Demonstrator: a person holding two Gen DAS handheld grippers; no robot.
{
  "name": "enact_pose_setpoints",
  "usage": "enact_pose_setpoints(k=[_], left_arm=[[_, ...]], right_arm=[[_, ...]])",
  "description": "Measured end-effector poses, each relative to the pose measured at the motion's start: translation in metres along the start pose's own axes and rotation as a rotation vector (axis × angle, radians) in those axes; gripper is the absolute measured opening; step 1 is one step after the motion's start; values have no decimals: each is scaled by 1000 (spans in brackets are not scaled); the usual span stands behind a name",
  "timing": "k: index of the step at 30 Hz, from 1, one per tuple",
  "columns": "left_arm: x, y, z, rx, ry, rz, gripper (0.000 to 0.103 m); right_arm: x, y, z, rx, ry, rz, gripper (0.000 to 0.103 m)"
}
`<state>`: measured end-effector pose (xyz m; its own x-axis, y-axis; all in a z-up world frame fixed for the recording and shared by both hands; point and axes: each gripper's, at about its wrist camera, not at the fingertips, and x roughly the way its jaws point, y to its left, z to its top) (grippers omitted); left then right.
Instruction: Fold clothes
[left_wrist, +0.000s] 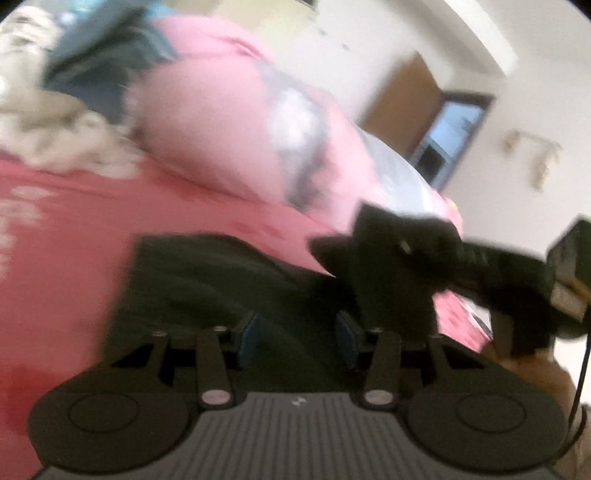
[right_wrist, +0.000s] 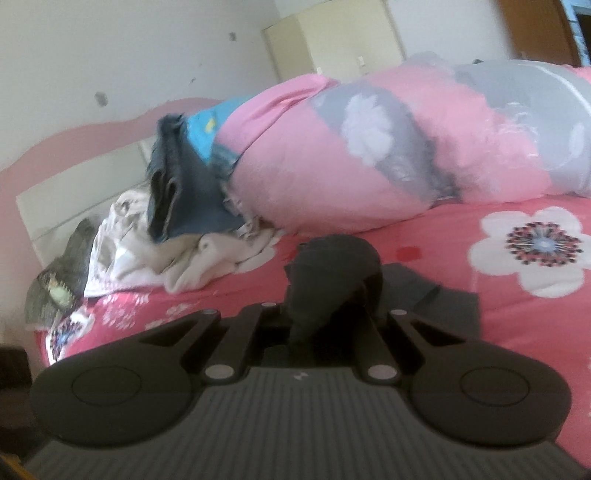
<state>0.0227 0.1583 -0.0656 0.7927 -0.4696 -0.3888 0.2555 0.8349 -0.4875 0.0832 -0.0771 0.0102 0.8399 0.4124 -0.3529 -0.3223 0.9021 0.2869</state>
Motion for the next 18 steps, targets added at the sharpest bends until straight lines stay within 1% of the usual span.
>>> enact_pose_setpoints(k=[2, 3, 4, 6, 7, 9, 12, 18], left_arm=[[-11, 18, 2, -34, -27, 55, 44], [-13, 26, 2, -49, -32, 76, 41], [-15, 33, 2, -63, -35, 95, 39], [-17, 47, 3, -84, -33, 118, 32], [-17, 53, 3, -94, -31, 127, 30], [-15, 64, 5, -114, -21, 131, 19], [-11, 79, 4, -158, -9, 111, 12], [-10, 105, -3, -256, 4, 63, 9]], right_arm=[[8, 12, -4, -32, 12, 10, 4], [12, 18, -6, -51, 19, 14, 4], [16, 25, -9, -70, 25, 19, 4], [23, 37, -13, -108, 38, 26, 4], [27, 43, -14, -128, 44, 32, 4], [32, 57, -18, -176, 55, 39, 4], [38, 83, -27, -298, 61, 37, 4], [40, 137, -62, -662, 77, 10, 4]])
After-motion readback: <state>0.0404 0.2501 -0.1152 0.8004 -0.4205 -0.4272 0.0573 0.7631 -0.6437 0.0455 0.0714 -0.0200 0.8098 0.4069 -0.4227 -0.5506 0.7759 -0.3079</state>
